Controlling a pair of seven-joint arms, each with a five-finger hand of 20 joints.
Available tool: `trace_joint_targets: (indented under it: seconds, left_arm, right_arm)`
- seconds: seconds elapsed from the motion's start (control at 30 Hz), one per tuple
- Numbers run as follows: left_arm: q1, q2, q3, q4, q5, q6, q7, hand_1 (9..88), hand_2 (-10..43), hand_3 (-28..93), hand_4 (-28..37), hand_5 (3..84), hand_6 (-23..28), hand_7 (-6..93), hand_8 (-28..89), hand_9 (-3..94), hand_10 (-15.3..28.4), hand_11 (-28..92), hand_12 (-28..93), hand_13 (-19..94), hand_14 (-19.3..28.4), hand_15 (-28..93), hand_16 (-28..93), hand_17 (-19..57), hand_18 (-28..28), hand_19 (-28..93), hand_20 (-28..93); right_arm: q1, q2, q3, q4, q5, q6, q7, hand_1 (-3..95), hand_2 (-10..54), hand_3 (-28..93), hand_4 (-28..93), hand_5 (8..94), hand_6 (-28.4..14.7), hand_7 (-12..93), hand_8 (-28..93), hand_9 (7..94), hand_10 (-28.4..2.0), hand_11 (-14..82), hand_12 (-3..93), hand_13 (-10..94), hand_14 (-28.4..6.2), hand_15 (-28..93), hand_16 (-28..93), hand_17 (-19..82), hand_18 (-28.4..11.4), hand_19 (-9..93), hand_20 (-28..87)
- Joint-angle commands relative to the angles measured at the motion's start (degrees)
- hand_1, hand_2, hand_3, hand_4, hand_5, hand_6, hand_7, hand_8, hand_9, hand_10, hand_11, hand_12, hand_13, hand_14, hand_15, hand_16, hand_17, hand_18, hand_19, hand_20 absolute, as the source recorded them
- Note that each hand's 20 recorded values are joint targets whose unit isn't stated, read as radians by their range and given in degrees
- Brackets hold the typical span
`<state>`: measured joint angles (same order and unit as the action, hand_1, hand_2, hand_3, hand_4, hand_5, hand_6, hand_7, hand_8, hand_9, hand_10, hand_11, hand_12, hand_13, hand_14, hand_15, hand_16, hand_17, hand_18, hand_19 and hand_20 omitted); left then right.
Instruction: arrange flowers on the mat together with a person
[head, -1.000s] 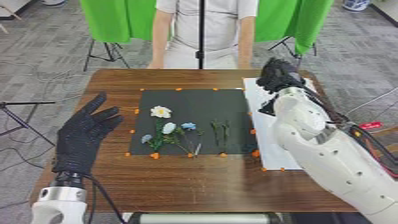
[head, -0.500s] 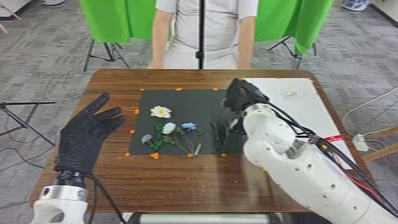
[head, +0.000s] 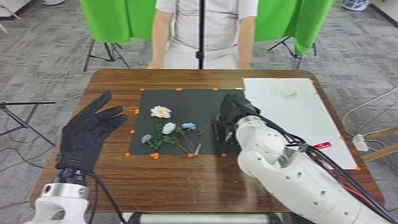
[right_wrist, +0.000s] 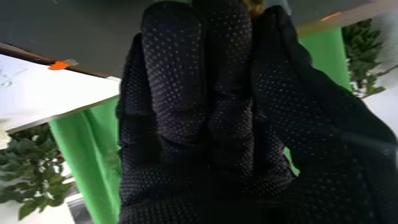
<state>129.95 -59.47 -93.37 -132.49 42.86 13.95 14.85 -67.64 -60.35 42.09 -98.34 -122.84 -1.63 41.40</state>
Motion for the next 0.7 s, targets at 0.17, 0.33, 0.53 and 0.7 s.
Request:
trace_joint_targets:
  seconds: [0.17, 0.33, 0.53, 0.7]
  left_arm:
    - [0.94, -0.13, 0.37, 0.42, 0.06, 0.01, 0.79, 23.3, 6.7, 77, -22.9, 39.1, 9.4, 7.6, -7, 40.5, 20.7, 26, 12, 30, 27.6, 57, -8, -4.4, 24.8, 56, 29]
    - [0.07, 0.65, 1.26, 0.90, -0.18, 0.07, 1.72, 23.2, 6.6, 77, -22.9, 39.1, 9.4, 7.6, -7, 40.5, 20.6, 26, 12, 30, 27.5, 57, -8, -4.4, 24.9, 56, 29]
    - [0.26, 1.14, 1.59, 0.92, -0.41, 0.41, 2.63, 23.3, 6.8, 77, -23.1, 39.1, 9.4, 7.5, -7, 40.6, 20.8, 26, 12, 30, 27.7, 57, -8, -4.4, 24.9, 56, 29]
    - [0.34, 1.92, 1.84, 0.91, -0.96, 1.22, 3.95, 23.5, 6.8, 77, -22.9, 39.2, 9.4, 7.5, -7, 40.6, 20.8, 26, 12, 30, 27.6, 57, -8, -4.4, 24.9, 56, 29]
  right_arm:
    - [-0.98, -1.04, 1.27, -0.95, -1.52, -3.34, -0.97, 47.1, -9.5, 69, -28, 65.8, 2.7, 18, -14, 83.5, -8.8, 25.1, 26.2, 76, -6.8, 55, 17, 28, -16.2, 72, 12]
    - [-0.20, -1.01, 1.44, -1.94, -1.64, -3.18, -1.61, 44.6, -9.5, 70, -28, 64.5, 2.5, 18, -15, 82.0, -9.4, 28.7, 22.9, 76, -7.0, 56, 16, 28, -16.7, 72, 12]
    - [0.76, -0.92, 1.28, -2.62, -2.17, -3.26, -1.20, 43.2, -9.5, 69, -28, 63.2, 2.0, 17, -15, 80.8, -10.2, 31.9, 18.6, 76, -7.5, 56, 16, 27, -17.2, 72, 13]
    - [1.15, -0.62, 1.51, -2.78, -1.49, -2.74, -1.23, 42.0, -9.5, 69, -28, 62.7, 1.7, 17, -15, 81.1, -10.2, 32.5, 18.3, 76, -7.6, 57, 16, 27, -17.4, 71, 13]
